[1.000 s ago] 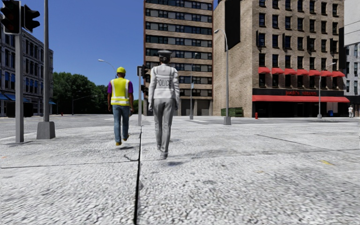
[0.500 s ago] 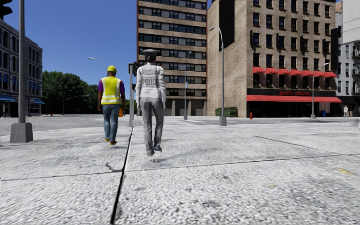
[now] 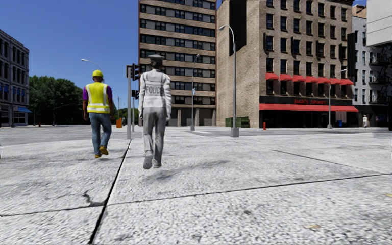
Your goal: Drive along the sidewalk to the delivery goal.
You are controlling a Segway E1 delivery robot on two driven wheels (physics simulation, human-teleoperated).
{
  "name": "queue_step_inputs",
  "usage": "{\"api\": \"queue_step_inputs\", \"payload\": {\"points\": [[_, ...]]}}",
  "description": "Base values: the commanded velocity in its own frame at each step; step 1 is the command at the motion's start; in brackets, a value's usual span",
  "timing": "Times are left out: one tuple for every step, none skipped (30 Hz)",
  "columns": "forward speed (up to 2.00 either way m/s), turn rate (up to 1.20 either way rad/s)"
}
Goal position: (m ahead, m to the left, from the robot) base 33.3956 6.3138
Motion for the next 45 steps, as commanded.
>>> {"api": "queue_step_inputs", "payload": {"points": [[0.99,-0.23],[0.99,-0.23],[0.99,-0.23],[1.0,-0.23],[1.03,-0.23],[1.07,-0.23],[1.07,-0.23],[1.08,-0.23],[1.09,-0.23],[1.09,-0.23],[1.09,-0.23],[1.09,-0.23],[1.08,-0.23],[1.07,-0.23],[1.07,-0.23],[1.06,-0.23],[1.06,-0.23],[1.06,-0.23],[1.06,-0.23],[1.06,-0.23],[1.06,-0.23],[1.06,-0.23],[1.06,-0.23],[1.06,-0.23],[1.06,-0.23],[1.06,-0.21],[1.06,-0.1],[1.06,-0.1],[1.06,0.0],[1.06,0.0],[1.06,0.0],[1.06,0.0],[1.06,0.0],[1.06,0.0],[1.06,0.0],[1.06,0.0],[1.06,0.0],[1.06,0.0],[1.06,0.0],[1.06,0.0],[1.06,0.0],[1.06,0.0],[1.06,0.0],[1.06,0.0],[1.06,0.0]]}}
